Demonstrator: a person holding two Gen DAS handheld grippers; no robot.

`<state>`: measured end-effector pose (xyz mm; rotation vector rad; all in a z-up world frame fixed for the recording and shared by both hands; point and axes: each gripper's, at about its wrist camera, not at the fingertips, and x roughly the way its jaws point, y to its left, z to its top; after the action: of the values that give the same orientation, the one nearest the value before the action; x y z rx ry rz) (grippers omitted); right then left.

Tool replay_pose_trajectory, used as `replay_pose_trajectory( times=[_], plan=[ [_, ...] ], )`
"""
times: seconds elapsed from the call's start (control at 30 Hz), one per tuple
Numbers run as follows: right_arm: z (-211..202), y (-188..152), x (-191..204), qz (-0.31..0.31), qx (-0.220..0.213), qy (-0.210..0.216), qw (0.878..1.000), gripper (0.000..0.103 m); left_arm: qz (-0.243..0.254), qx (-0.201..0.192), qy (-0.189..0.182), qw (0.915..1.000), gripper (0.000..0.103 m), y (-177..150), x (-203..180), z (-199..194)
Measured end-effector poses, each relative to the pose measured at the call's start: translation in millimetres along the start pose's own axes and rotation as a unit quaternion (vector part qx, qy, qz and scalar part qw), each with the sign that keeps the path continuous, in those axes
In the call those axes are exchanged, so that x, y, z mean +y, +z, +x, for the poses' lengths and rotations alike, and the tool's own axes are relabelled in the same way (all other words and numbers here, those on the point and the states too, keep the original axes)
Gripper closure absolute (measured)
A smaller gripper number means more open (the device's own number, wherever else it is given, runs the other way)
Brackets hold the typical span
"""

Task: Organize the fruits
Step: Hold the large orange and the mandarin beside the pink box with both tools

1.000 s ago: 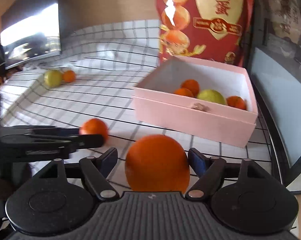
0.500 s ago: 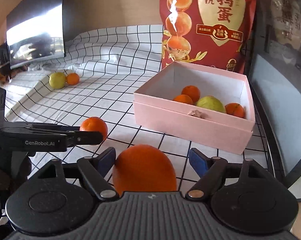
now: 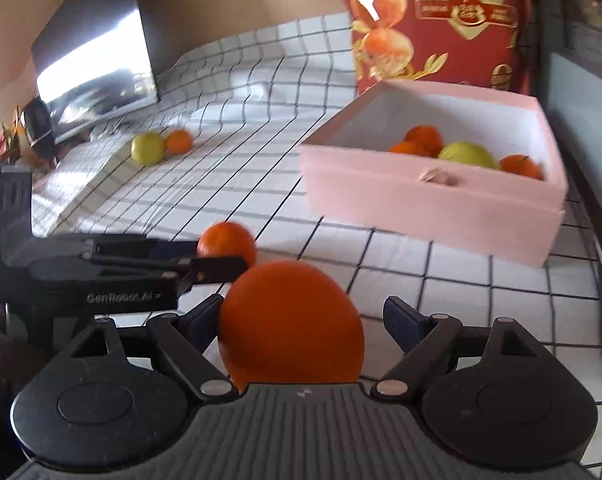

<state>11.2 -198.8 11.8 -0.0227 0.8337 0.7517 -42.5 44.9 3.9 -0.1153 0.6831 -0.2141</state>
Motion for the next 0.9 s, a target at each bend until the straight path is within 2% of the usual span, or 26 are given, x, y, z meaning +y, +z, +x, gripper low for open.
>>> replay_pose_trajectory(
  times=[0.13, 0.3, 0.4, 0.47, 0.7, 0.77, 0.9],
  plan=[
    [2.3, -6.9, 11.2, -0.02, 0.011, -0.001, 1.0, 0.017, 0.018, -0.003, 0.014, 0.9997, 0.054, -1.2, -2.6, -1.8],
    [3.8, -15.6, 20.7, -0.042, 0.025, 0.0, 0.999, 0.017, 0.016, -0.003, 0.01, 0.9998, 0.054, -2.0, -0.6, -3.2],
    [0.1, -18.4, 28.7, -0.065, 0.019, -0.008, 0.998, 0.023, 0.015, -0.003, 0.009, 0.9998, 0.054, -2.1, -0.2, -3.1],
    [-3.5, -18.7, 33.5, -0.081, 0.014, -0.011, 0.997, 0.032, 0.014, -0.003, 0.008, 0.9999, 0.054, -2.4, 0.1, -3.2],
    [-4.9, -12.8, 28.1, -0.075, 0.007, -0.006, 0.997, 0.033, 0.013, -0.004, 0.008, 0.9999, 0.054, -2.9, -0.1, -3.0],
    [-4.9, -8.1, 25.8, -0.072, 0.002, -0.019, 0.997, 0.033, 0.015, -0.004, 0.009, 0.9998, 0.054, -3.2, -0.7, -2.8],
    [1.0, -2.8, 19.8, -0.08, -0.008, -0.07, 0.994, 0.033, 0.015, -0.005, 0.007, 0.9998, 0.054, -4.2, 0.2, -3.0]
  ],
)
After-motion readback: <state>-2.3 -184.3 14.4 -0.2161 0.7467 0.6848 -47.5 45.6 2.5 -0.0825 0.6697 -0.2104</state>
